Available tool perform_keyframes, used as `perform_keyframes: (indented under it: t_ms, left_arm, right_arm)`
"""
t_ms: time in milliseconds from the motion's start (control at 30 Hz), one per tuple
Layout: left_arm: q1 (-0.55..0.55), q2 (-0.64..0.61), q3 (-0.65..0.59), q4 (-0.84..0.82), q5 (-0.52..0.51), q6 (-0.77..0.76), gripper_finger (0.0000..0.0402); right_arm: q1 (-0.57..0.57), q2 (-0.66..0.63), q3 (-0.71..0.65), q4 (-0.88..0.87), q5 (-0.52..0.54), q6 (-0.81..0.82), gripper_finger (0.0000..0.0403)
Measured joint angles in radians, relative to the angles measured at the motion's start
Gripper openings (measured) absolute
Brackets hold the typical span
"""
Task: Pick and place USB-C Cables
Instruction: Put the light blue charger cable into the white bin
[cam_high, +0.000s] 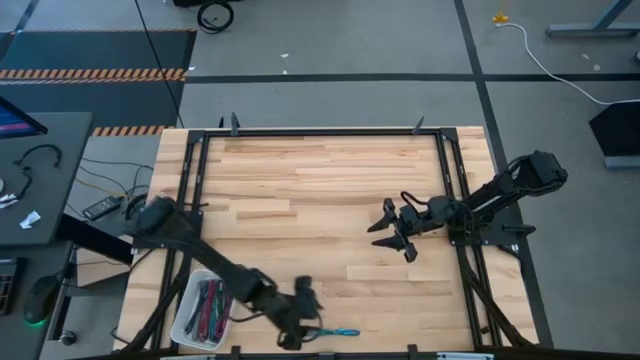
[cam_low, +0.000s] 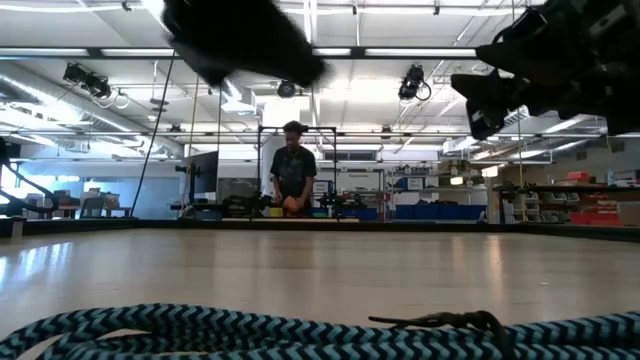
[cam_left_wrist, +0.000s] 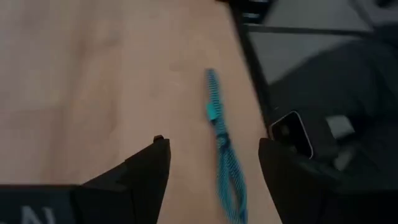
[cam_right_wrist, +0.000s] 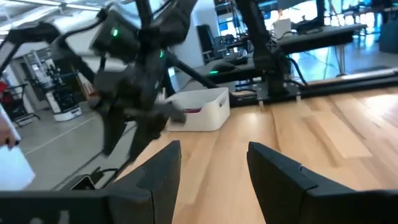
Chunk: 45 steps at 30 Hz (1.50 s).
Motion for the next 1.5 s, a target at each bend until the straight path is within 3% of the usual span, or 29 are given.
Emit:
perform_keyframes:
  t_ms: [167, 367, 667, 867, 1033, 1167, 1333, 1500]
  left_arm:
    - [0.047, 0.114, 0.027, 0.051, 0.203, 0.061, 0.0267]
    - [0.015, 0.158, 0.029, 0.068, 0.221, 0.077, 0.0283]
    - [-0.072, 0.222, 0.033, 0.066, -0.071, 0.156, 0.0265]
    - [-0.049, 0.243, 0.036, 0.076, -0.069, 0.071, 0.0209]
    - [-0.011, 0.248, 0.035, 0.076, -0.059, 0.052, 0.011]
    - [0.037, 0.239, 0.033, 0.063, -0.062, -0.101, 0.0023]
    - [0.103, 0.149, 0.024, -0.07, -0.101, -0.282, 0.0022]
    - [0.105, -0.076, 0.03, -0.348, -0.153, -0.358, 0.0022]
  right_arm:
    - [0.008, 0.0, -0.045, 0.05, 0.067, 0.026, 0.0189]
    - [0.007, 0.0, -0.055, 0.078, 0.121, 0.023, 0.0189]
    - [-0.004, 0.0, -0.056, 0.096, 0.121, 0.011, 0.0189]
    - [-0.004, 0.0, -0.056, 0.104, 0.121, 0.006, 0.0189]
    - [-0.004, 0.0, -0.056, 0.111, 0.121, 0.006, 0.0189]
    - [-0.004, 0.0, -0.056, 0.112, 0.121, 0.006, 0.0189]
    - [-0.004, 0.0, -0.056, 0.113, 0.121, 0.006, 0.0189]
    - [-0.004, 0.0, -0.056, 0.119, 0.121, 0.006, 0.0189]
